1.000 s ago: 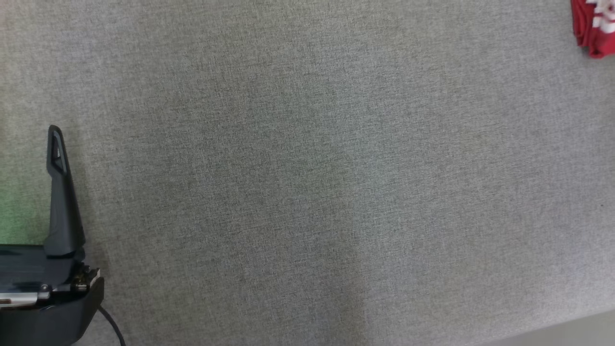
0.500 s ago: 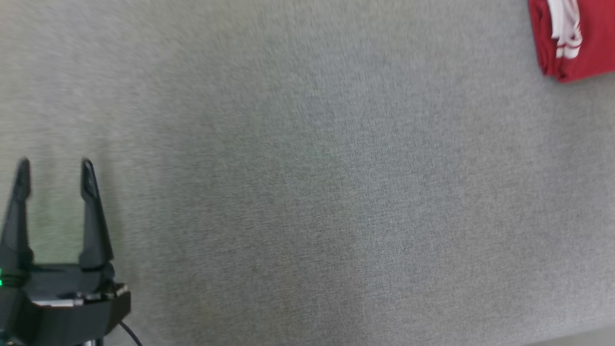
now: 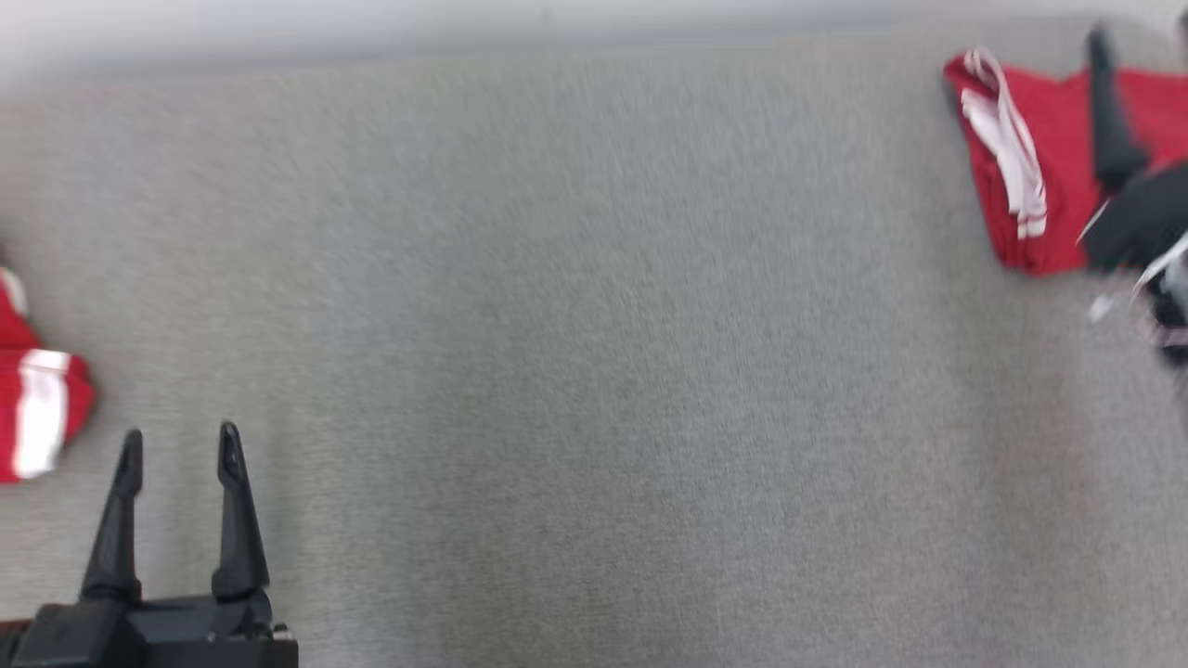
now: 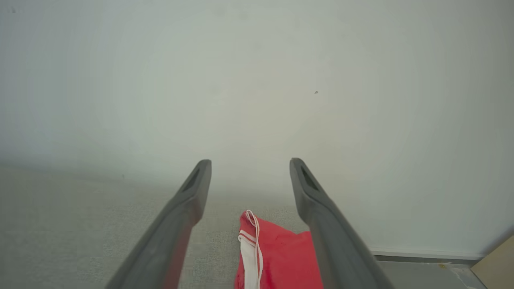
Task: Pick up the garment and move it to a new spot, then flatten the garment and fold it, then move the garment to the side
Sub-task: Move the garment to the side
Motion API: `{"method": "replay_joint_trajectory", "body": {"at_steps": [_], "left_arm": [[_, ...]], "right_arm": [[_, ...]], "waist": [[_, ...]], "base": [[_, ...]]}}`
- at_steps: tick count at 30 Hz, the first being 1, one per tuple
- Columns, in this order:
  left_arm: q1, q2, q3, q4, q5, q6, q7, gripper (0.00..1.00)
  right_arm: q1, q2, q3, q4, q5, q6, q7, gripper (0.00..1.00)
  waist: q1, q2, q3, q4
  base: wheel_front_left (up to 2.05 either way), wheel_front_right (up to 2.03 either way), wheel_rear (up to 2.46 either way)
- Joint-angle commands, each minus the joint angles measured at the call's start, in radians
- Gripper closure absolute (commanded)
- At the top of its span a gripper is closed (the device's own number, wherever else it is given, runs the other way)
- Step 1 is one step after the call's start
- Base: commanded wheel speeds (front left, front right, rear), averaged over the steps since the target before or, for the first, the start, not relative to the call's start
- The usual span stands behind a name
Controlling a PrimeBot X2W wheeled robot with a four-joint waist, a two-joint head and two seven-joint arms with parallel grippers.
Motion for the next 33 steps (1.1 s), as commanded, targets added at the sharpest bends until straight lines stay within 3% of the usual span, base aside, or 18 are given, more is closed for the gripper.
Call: {"method": "replay_joint_trajectory", "body": {"at_steps": [1, 21, 33], "left_arm": [[0.02, -0.005, 0.003, 0.008, -0.003, -0.002, -0.002, 0.0], [0.058, -0.035, -0.018, 0.114, 0.004, -0.025, -0.003, 0.0], [0.076, -0.034, -0.023, 0.176, 0.014, -0.037, -0.003, 0.0]], "right_arm": [[0.041, 0.011, -0.007, -0.017, -0.003, -0.003, -0.006, 0.0], [0.684, 0.239, -0.225, -0.521, -0.098, -0.003, 0.078, 0.0], [0.936, 0.358, -0.304, -0.677, -0.118, -0.003, 0.089, 0.0]], "waist": [[0.0003, 0.0003, -0.12, 0.064], [0.0003, 0.0003, -0.243, 0.103], [0.0003, 0.0003, -0.266, 0.099]], "base": [[0.0, 0.0, 0.0], [0.0, 0.0, 0.0], [0.0, 0.0, 0.0]]}}
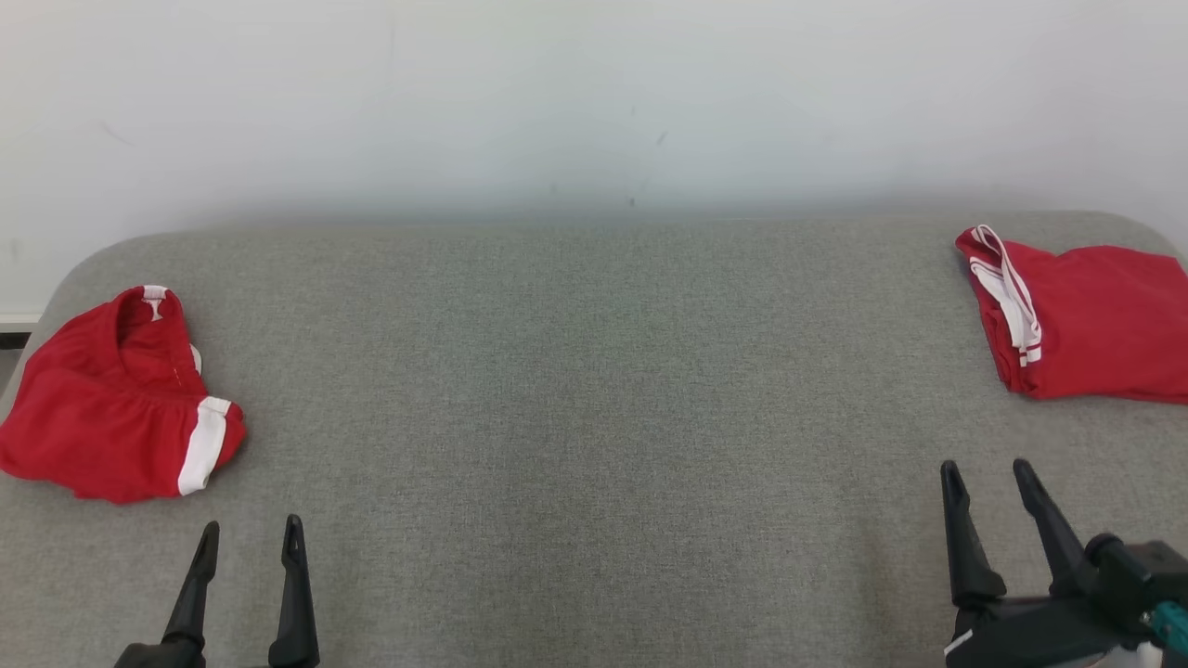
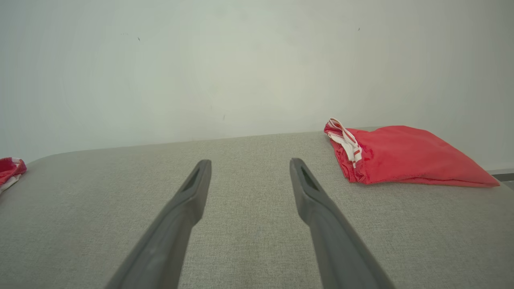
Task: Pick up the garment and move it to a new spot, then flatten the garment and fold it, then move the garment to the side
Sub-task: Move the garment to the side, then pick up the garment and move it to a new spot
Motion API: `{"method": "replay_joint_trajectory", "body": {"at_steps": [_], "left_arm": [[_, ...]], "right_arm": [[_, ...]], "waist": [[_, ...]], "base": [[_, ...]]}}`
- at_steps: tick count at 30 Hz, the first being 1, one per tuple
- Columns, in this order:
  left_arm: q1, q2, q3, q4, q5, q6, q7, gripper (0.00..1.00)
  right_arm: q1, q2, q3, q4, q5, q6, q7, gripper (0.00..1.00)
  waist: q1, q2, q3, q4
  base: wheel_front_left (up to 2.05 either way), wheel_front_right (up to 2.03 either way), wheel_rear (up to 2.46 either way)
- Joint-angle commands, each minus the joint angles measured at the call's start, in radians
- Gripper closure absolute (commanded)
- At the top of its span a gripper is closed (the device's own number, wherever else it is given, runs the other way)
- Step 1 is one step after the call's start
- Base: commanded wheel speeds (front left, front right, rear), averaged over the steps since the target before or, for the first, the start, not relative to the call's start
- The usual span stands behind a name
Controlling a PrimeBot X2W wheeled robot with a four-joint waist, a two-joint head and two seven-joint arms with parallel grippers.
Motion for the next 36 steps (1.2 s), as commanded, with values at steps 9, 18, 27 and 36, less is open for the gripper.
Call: {"method": "replay_joint_trajectory", "body": {"at_steps": [9, 18, 27, 36], "left_arm": [[0.001, 0.013, 0.003, 0.061, 0.02, 0.009, -0.003, 0.0], [-0.011, 0.016, -0.004, 0.102, 0.025, 0.02, -0.003, 0.0], [-0.016, 0.02, -0.01, 0.121, 0.018, 0.022, -0.003, 0.0], [-0.019, 0.03, -0.015, 0.127, 0.015, 0.028, -0.003, 0.0]], "right_arm": [[0.066, 0.053, -0.008, -0.036, -0.017, -0.003, -0.014, 0.0], [0.074, 0.07, 0.0, -0.022, -0.017, -0.003, -0.014, 0.0], [0.086, 0.074, 0.001, -0.012, -0.018, -0.003, -0.007, 0.0], [0.096, 0.078, 0.015, -0.007, -0.005, -0.003, -0.014, 0.0]], "waist": [[0.0001, 0.0001, -0.003, 0.002], [0.0001, 0.0001, -0.019, 0.015], [0.0001, 0.0001, -0.031, 0.028], [0.0001, 0.0001, -0.036, 0.115]], "base": [[0.0, 0.0, 0.0], [0.0, 0.0, 0.0], [0.0, 0.0, 0.0], [0.0, 0.0, 0.0]]}}
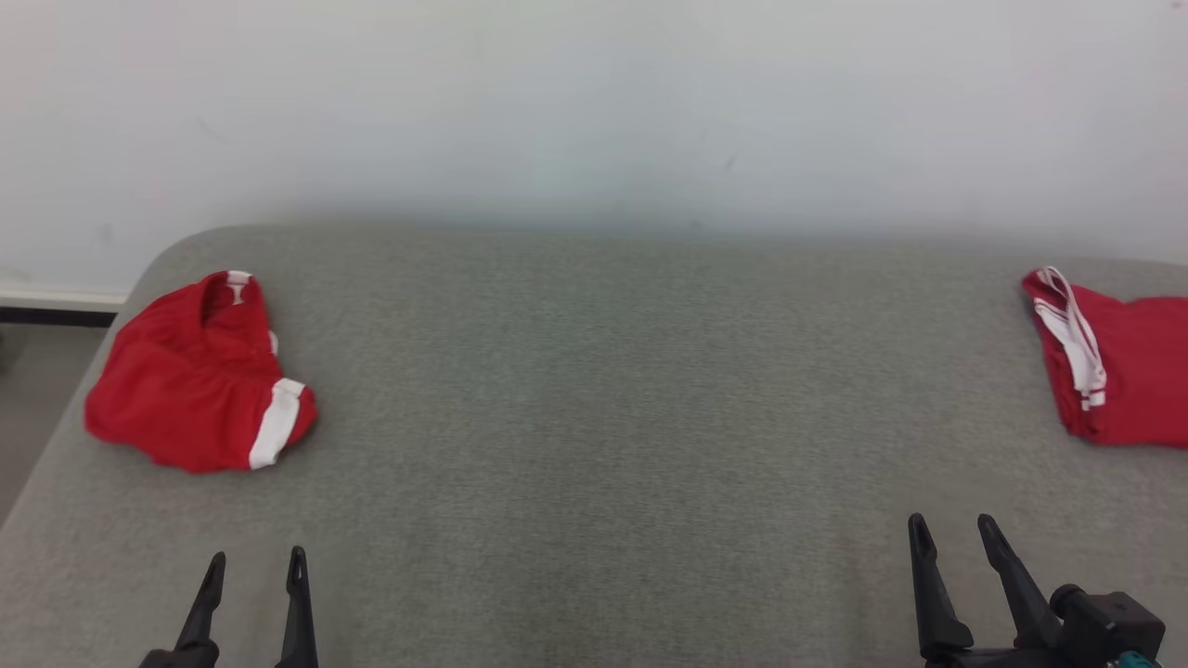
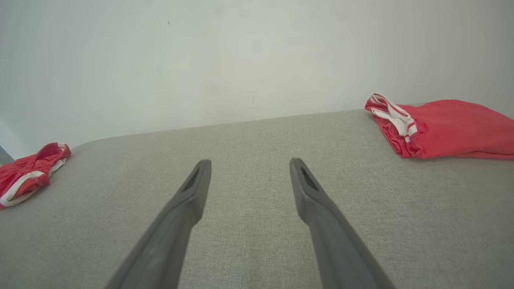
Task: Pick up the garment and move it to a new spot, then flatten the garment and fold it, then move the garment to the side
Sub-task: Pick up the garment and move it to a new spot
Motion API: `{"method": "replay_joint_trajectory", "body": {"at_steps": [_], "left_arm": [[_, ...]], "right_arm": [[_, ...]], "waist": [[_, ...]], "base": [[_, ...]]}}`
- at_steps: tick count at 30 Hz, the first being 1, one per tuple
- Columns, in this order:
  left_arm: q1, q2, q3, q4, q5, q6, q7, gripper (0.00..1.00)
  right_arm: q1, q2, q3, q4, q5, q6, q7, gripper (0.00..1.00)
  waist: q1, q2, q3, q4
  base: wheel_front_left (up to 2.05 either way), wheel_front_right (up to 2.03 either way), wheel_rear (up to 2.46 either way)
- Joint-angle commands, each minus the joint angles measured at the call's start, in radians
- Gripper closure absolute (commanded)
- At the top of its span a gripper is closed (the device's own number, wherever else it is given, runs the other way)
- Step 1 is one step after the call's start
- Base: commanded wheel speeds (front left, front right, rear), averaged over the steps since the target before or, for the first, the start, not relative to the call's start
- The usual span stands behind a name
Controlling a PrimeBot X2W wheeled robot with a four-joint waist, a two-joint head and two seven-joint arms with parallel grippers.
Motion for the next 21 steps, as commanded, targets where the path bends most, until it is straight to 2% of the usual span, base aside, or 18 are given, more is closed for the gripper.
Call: {"method": "replay_joint_trajectory", "body": {"at_steps": [1, 13, 21], "left_arm": [[-0.006, 0.008, 0.0, 0.003, -0.008, 0.005, -0.002, 0.0], [0.007, 0.029, 0.007, -0.004, -0.02, 0.02, 0.011, 0.0], [0.015, 0.038, 0.013, -0.01, -0.032, 0.03, 0.014, 0.0]], "right_arm": [[0.011, 0.005, 0.001, 0.002, 0.005, -0.003, -0.007, 0.0], [0.008, 0.007, 0.01, 0.017, 0.006, -0.003, -0.011, 0.0], [0.006, 0.007, 0.02, 0.018, 0.003, -0.003, -0.004, 0.0]], "waist": [[-0.0001, 0.0, -0.003, 0.056], [-0.0001, 0.0, 0.001, 0.267], [-0.0001, 0.0, 0.005, 0.374]], "base": [[0.0, 0.0, 0.0], [0.0, 0.0, 0.0], [0.0, 0.0, 0.0]]}}
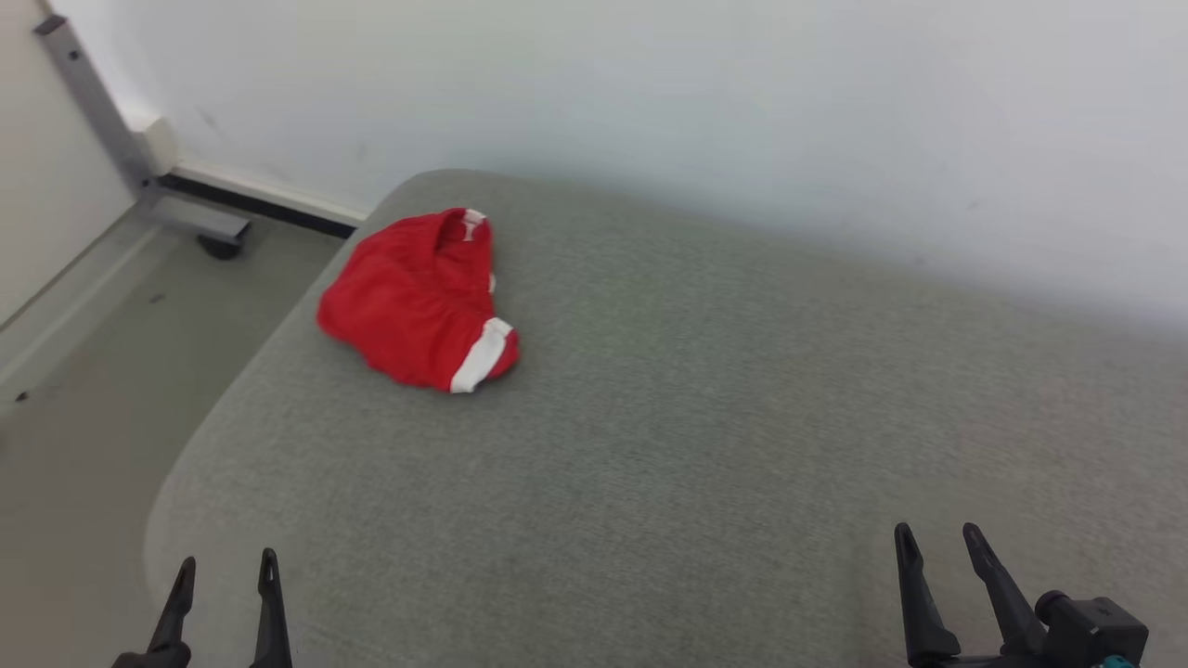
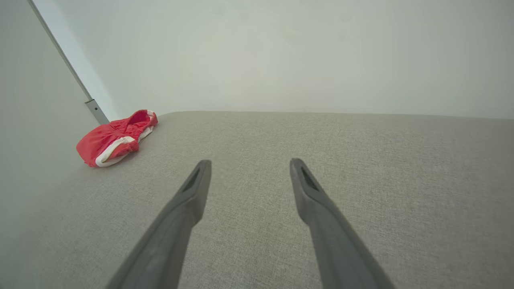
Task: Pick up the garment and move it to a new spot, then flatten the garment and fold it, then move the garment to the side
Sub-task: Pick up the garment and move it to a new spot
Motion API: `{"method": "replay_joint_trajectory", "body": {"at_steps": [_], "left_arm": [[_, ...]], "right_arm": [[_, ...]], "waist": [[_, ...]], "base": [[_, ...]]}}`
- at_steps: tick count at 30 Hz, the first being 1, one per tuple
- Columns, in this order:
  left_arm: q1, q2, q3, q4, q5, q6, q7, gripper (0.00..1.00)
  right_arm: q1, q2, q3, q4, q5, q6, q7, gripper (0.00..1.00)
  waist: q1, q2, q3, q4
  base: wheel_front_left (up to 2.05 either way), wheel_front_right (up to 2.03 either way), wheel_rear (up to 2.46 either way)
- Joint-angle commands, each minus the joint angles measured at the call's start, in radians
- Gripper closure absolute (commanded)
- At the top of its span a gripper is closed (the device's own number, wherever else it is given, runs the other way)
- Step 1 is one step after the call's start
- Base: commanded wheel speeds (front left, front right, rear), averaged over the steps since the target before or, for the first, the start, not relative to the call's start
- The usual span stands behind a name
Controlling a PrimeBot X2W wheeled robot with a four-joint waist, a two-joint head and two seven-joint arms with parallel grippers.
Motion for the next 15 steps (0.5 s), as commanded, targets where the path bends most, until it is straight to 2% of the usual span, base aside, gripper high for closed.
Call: {"method": "replay_joint_trajectory", "body": {"at_steps": [1, 7, 15], "left_arm": [[0.011, 0.002, 0.0, -0.005, 0.0, 0.007, 0.001, 0.0], [0.025, 0.004, 0.002, -0.019, -0.009, 0.016, 0.007, 0.0], [0.014, 0.009, 0.011, -0.032, -0.028, 0.026, 0.018, 0.0]], "right_arm": [[-0.001, 0.0, 0.001, 0.0, -0.005, -0.003, 0.004, 0.0], [-0.006, -0.001, 0.007, 0.0, -0.006, -0.003, 0.006, 0.0], [-0.008, -0.006, 0.013, -0.002, -0.004, -0.003, 0.005, 0.0]], "waist": [[-0.0001, 0.0, 0.003, 0.067], [-0.0001, 0.0, 0.003, 0.096], [-0.0001, 0.0, 0.014, 0.091]], "base": [[0.0, 0.0, 0.0], [0.0, 0.0, 0.0], [0.0, 0.0, 0.0]]}}
